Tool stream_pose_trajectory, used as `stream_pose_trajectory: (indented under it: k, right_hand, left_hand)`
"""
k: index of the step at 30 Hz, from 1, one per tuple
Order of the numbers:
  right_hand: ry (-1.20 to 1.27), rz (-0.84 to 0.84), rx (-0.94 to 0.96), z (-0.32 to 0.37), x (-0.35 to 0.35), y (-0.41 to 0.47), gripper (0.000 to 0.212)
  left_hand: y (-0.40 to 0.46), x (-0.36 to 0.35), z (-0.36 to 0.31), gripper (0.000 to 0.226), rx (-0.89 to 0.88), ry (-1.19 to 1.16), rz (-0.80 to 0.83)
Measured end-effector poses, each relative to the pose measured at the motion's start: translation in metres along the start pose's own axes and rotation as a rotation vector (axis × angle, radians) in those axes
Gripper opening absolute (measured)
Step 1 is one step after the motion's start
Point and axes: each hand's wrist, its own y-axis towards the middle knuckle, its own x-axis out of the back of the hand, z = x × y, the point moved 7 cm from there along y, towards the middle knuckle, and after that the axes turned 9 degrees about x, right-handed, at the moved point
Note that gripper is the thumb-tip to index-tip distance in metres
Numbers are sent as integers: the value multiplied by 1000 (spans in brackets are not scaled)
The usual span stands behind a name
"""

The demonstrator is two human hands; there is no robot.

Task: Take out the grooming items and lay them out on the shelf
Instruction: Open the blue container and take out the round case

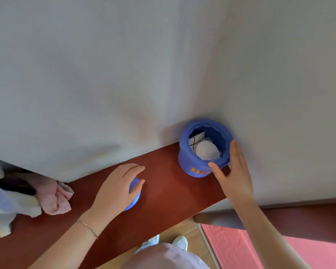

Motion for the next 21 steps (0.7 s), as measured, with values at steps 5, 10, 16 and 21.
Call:
stream_pose_trajectory:
  k: [5,10,16,21]
  right_hand:
    - [13,3,11,2,0,-1,88]
    - [19,17,56,6,1,0,90]
    - [-29,31,95,10,2,1,95]
    - [7,32,99,9,3,2,89]
  left_hand:
    - [64,13,-103,37,-246,-55,-55]
    - [110,-30,-172,30,-193,73,160]
    - [132,-98,-175,33,-81,421,486]
    - [138,-109,-176,25,-44,424,578]
